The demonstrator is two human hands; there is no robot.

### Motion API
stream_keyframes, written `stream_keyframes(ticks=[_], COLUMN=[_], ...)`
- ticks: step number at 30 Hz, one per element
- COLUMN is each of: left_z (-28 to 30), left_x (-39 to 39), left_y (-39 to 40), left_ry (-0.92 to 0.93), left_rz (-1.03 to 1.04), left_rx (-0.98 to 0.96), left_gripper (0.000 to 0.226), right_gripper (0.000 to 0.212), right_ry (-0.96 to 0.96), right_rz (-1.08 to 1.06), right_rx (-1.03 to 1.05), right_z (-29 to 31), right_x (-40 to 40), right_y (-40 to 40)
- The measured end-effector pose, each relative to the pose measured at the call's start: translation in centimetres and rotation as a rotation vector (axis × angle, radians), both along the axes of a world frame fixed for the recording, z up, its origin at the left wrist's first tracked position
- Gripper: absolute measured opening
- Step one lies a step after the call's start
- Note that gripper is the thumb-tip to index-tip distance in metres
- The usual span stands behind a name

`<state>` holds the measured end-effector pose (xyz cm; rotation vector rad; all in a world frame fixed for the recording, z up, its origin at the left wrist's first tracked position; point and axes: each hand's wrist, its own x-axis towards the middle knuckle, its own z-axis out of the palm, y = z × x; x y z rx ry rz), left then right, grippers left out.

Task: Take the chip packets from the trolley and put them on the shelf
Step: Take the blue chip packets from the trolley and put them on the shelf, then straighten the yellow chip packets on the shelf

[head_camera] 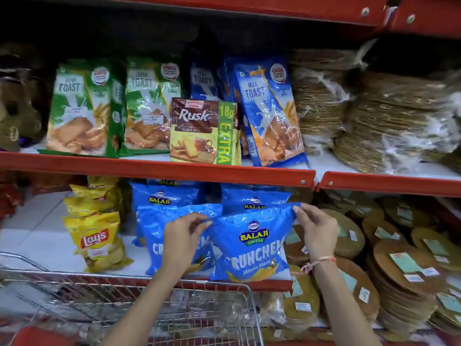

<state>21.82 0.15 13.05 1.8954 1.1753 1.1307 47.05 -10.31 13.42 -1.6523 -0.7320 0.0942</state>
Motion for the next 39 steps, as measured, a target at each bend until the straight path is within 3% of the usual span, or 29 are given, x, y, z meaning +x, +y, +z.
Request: stream_keyframes(ticks=[7, 13, 15, 20, 25, 32, 39], left_z=[-1.1, -1.8, -1.4, -0.4, 0.4, 0.9, -0.1], left_x=[4.2, 5.0, 4.7, 1.3, -6.0, -17.7, -25.1], left_y=[0.9, 0.8, 0.8, 1.1, 3.3, 9.2, 15.9], left_ry=[0.293, 0.488, 0.500, 0.324, 0.277, 0.339, 0.554], left_rz=[-0.043, -0.095, -0.109, -0.099, -0.032, 0.100, 0.161], left_rx=[0.111, 0.054, 0.065, 0.096, 0.125, 0.133, -0.037], left_gripper=[0.007, 0.016, 0.018, 0.018, 0.018, 0.020, 0.035], right_gripper=[0.008, 0.018, 0.018, 0.024, 0.020, 0.015, 0.028], right_ry=[0.017, 0.029, -0.002, -0.230, -0.392, -0.393, -0.508], right_rz=[-0.060, -0.087, -0.091, -0.049, 0.169, 0.511, 0.714], right_rx=[-0.131, -0.274, -0.282, -0.246, -0.152, -0.180, -0.515], right_z=[-2.9, -3.6, -3.1, -0.4, 2.1, 2.7, 0.0], right_x=[3.4, 3.7, 3.1, -1.6, -10.1, -22.0, -30.2], right_y=[0.8, 1.0, 1.2, 2.9, 6.6, 14.1, 22.2])
